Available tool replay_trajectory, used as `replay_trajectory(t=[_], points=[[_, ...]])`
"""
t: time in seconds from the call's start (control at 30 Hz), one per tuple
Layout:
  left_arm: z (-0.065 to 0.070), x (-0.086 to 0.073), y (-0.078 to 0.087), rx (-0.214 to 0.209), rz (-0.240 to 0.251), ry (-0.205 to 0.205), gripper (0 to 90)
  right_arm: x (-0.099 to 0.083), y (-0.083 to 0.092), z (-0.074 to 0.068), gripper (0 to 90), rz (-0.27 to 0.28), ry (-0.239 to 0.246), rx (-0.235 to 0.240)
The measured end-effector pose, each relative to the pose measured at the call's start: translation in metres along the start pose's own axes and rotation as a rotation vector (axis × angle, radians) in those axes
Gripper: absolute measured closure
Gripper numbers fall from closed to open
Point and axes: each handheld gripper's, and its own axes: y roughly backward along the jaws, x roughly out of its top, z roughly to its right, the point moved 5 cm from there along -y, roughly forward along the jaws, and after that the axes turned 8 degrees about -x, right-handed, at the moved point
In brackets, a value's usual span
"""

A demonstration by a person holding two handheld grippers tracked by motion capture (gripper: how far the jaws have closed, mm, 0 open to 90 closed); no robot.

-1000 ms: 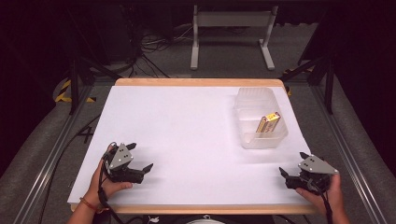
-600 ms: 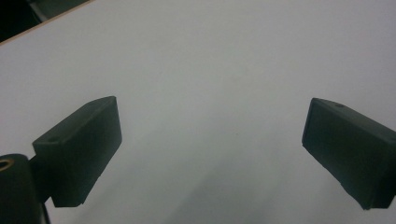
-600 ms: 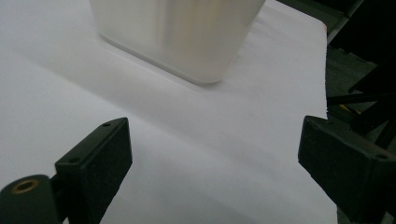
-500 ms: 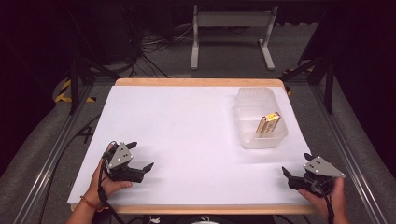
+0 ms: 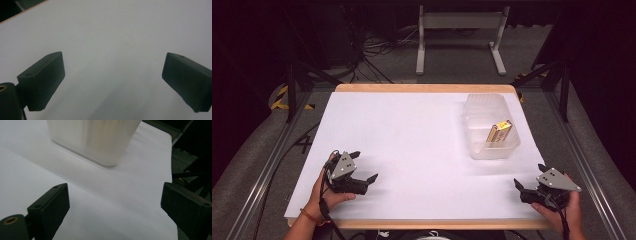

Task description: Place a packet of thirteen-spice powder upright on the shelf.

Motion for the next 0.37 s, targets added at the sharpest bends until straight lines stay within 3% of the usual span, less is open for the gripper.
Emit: replay_trajectory(t=[0.37], points=[[-0.0017,-0.0014,-0.003,-0.007,-0.013,0.004,5.3,0.0017,0.0016,0.0012,9.0,0.01,-0.005,-0.01]])
